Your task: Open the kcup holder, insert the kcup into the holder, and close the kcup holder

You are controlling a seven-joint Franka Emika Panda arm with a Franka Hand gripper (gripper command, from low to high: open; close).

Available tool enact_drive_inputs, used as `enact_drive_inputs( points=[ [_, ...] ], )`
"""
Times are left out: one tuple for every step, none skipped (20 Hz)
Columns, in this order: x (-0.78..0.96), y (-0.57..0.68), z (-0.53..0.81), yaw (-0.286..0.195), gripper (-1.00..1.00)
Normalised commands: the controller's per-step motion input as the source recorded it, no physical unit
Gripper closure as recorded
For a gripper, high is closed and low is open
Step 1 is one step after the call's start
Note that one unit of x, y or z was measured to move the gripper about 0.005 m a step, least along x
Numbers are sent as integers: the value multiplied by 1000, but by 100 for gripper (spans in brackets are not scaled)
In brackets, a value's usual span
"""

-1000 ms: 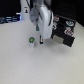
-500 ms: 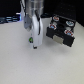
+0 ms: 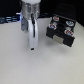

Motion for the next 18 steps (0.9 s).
enact_drive_inputs(
  points=[
    [-171,500,37,35,-100],
    [-223,489,40,36,-100],
    [-309,429,6,31,-100],
    [-426,351,0,23,-100],
    [-497,257,0,11,-100],
    [-577,163,-34,4,-100],
    [-631,83,-57,0,-100],
    [-640,34,-89,0,-100],
    [-651,0,-103,0,-100],
    [-649,0,-97,0,-100],
    [-660,-11,-94,-4,-100],
    [-646,-40,-89,-23,-100],
    [-634,-34,-91,-24,-100],
    [-591,-26,-83,-24,-100],
    [-369,-3,-14,-21,-100],
    [-113,-181,-329,-139,-100],
    [-112,-266,-286,-147,-100],
    [-109,-204,-290,-130,-100]
  ],
)
